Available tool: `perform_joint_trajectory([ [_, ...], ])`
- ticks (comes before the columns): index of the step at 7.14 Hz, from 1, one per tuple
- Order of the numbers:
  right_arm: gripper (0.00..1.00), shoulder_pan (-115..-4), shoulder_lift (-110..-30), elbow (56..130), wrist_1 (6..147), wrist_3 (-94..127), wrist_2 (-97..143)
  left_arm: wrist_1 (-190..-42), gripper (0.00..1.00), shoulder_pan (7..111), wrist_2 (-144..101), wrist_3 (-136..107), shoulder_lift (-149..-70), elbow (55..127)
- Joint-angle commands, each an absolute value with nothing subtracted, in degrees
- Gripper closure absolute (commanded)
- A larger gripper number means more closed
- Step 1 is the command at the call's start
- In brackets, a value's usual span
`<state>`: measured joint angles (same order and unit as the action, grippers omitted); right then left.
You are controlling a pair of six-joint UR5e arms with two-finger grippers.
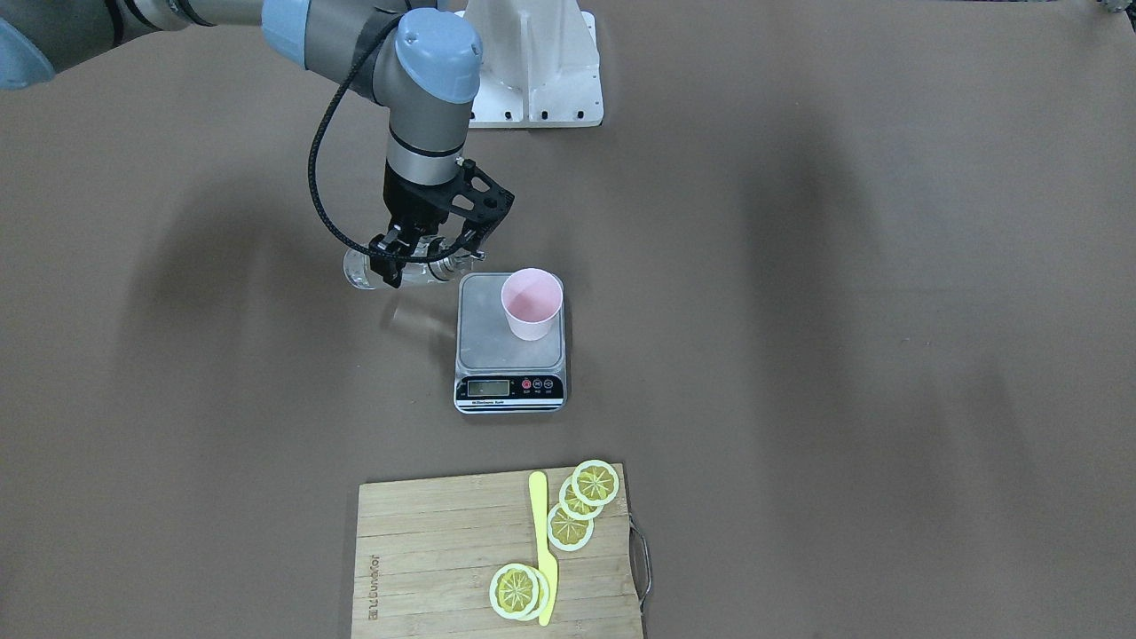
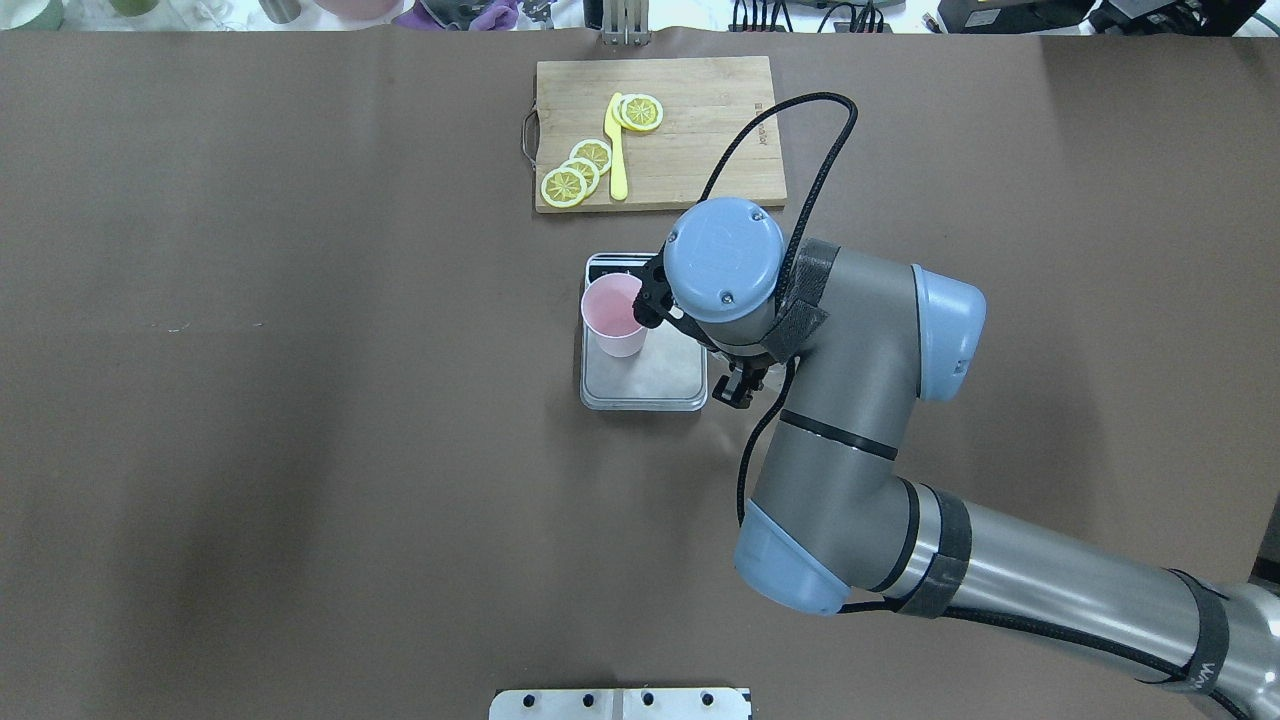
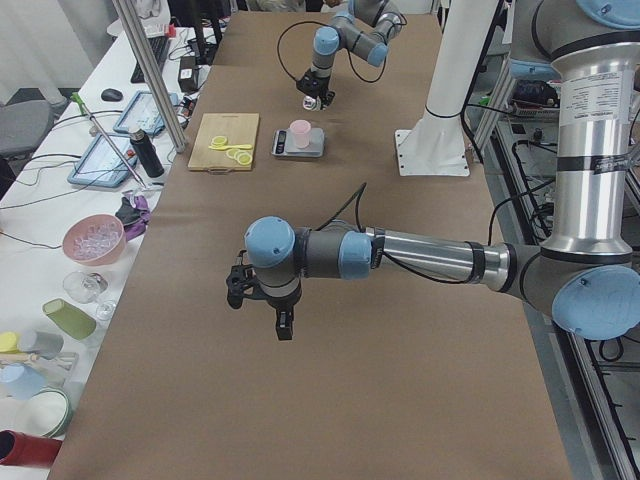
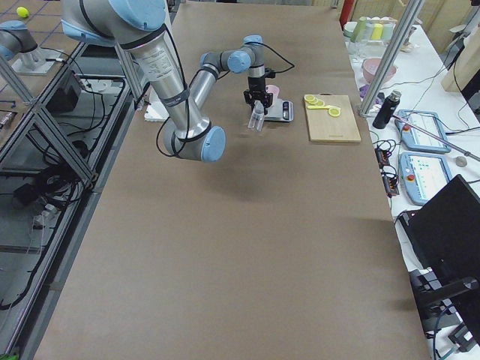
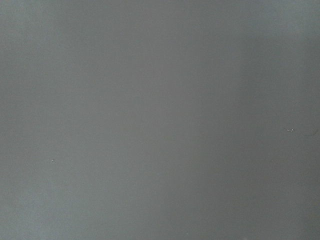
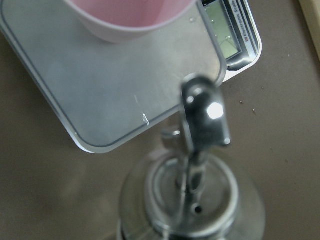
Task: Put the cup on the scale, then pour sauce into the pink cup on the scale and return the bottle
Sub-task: 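Tilt the bottle spout down over the pink cup with the right gripper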
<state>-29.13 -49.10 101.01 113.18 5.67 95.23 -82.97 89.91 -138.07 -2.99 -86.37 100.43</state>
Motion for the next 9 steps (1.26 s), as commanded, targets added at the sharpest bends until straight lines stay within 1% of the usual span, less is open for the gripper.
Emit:
perform_joint_trajectory([
  [1, 1.00, -29.1, -49.0, 100.9, 115.0, 5.6, 94.2, -83.0, 0.03, 90.1, -138.1, -3.0, -85.7, 100.6],
  [4, 1.00, -30.0, -48.0, 99.2, 115.8, 5.6, 93.3, -83.1, 0.03, 90.2, -137.8, -3.0, -85.2, 100.5],
  [6, 1.00, -30.5, -45.2, 96.8, 115.8, 5.5, 93.3, -83.1, 0.03, 90.3, -137.9, -3.0, -85.1, 100.7],
  [9, 1.00, -31.0, -43.1, 94.8, 116.1, 5.2, 93.3, -83.1, 0.03, 90.3, -137.9, -3.0, -85.1, 100.8],
])
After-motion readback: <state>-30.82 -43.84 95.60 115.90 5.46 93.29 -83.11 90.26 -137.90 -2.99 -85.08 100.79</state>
